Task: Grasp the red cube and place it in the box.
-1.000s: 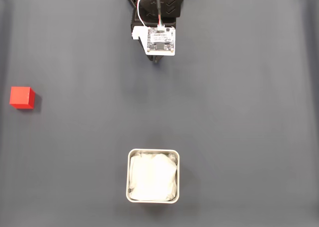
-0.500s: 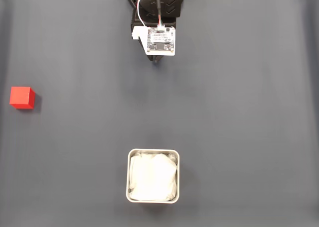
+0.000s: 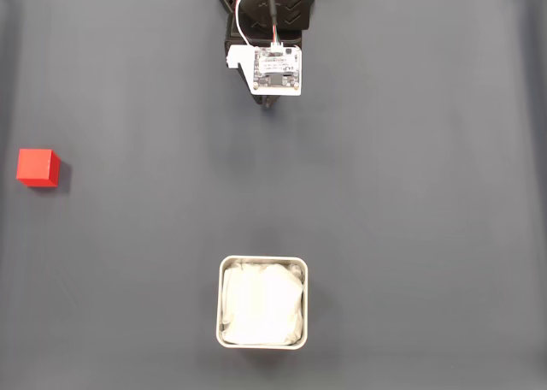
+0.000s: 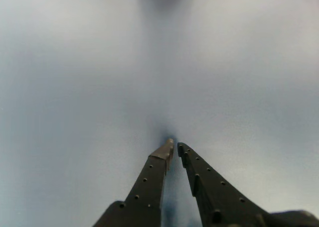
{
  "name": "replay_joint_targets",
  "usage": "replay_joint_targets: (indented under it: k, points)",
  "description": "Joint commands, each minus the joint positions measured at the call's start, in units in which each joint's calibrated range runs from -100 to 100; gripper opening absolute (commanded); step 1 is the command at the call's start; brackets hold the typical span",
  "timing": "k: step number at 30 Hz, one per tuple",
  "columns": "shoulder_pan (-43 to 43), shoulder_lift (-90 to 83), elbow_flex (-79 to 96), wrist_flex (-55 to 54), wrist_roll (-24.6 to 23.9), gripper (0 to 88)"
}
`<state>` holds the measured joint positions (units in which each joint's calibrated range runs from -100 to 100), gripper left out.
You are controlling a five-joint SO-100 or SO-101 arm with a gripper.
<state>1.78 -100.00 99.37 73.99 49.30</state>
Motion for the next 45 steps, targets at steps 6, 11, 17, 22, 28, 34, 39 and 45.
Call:
replay_joint_targets:
  k: [6, 11, 17, 22, 28, 34, 39, 45]
  points:
    - [0.35, 6.15, -18.98, -8.74, 0.29, 0.0]
    - [0.35, 14.21, -35.13, -10.46, 0.49, 0.0]
    - [0.63, 26.34, -51.92, -9.23, 0.44, 0.0]
    - [2.41, 34.49, -61.23, -5.87, 1.32, 0.0]
    - [5.82, 42.72, -71.72, -0.79, 1.17, 0.0]
    - [10.65, 47.75, -77.93, 1.51, 1.47, 0.0]
    - [15.05, 49.74, -79.2, 1.67, 1.9, 0.0]
    - [19.81, 51.82, -79.39, 1.59, 2.25, 0.0]
